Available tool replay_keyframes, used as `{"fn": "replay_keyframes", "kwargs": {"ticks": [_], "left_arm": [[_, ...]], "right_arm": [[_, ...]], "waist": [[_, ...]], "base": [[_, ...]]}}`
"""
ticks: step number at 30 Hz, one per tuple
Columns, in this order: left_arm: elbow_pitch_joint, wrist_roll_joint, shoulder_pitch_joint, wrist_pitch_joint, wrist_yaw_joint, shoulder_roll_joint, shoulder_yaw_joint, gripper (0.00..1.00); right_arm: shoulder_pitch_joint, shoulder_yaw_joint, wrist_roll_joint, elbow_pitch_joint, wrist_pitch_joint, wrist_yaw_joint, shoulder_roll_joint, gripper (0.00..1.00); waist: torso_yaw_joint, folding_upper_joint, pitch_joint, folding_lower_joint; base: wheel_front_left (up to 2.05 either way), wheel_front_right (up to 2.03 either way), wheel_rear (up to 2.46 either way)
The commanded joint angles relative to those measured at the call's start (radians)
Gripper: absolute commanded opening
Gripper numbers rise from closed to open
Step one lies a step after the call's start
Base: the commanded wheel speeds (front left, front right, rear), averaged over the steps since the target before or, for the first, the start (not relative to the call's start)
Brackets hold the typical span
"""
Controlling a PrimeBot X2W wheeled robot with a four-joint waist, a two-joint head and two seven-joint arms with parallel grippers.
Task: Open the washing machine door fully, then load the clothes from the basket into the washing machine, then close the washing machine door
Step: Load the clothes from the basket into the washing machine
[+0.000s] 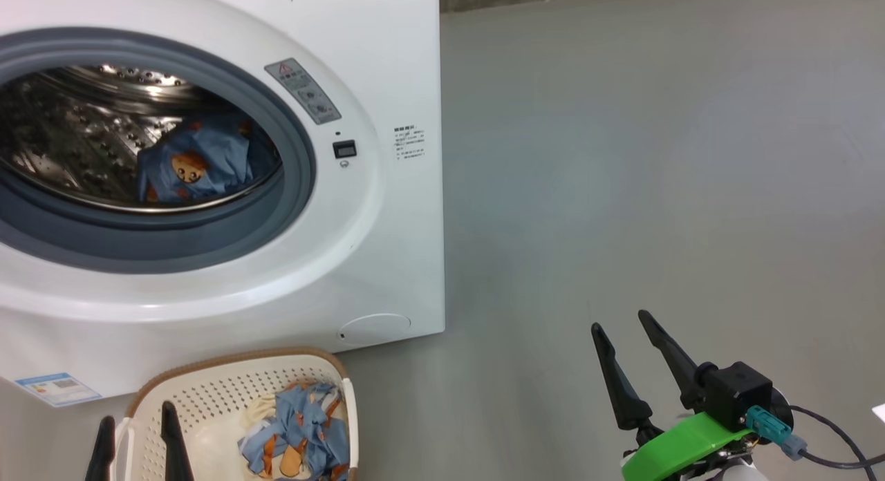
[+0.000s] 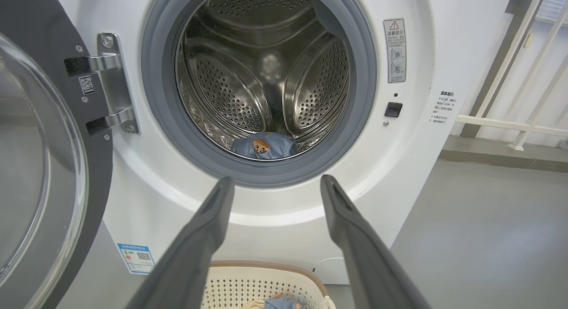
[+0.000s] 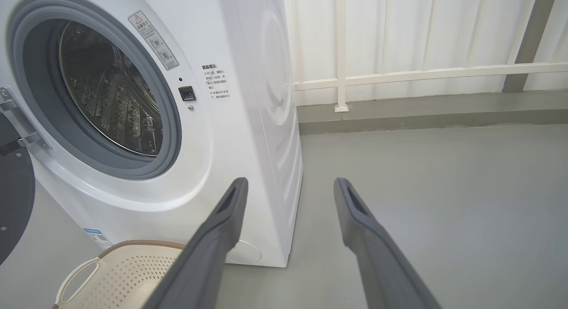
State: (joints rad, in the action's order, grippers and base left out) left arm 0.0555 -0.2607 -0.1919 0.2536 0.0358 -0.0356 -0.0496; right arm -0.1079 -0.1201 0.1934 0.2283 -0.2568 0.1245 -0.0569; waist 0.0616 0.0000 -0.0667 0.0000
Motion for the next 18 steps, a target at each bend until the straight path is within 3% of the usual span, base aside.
{"fn": "replay_keyframes", "kwargs": {"ticks": [1,18], "left_arm": [[0.032,-0.01,0.007,0.008,0.012,-0.015,-0.027,1.0],[0.033,-0.014,-0.055,0.008,0.043,-0.015,-0.009,1.0]], "right_arm": [[-0.004,-0.028,0.001,-0.024,-0.005,0.006,0.006,1.0],[0.037,-0.024,-0.008,-0.026,-0.005,0.006,0.007,1.0]], "waist": [[0.003,0.0,0.014,0.0],[0.003,0.0,0.06,0.0]], "base": [[0.0,0.0,0.0],[0.0,0.0,0.0]]}}
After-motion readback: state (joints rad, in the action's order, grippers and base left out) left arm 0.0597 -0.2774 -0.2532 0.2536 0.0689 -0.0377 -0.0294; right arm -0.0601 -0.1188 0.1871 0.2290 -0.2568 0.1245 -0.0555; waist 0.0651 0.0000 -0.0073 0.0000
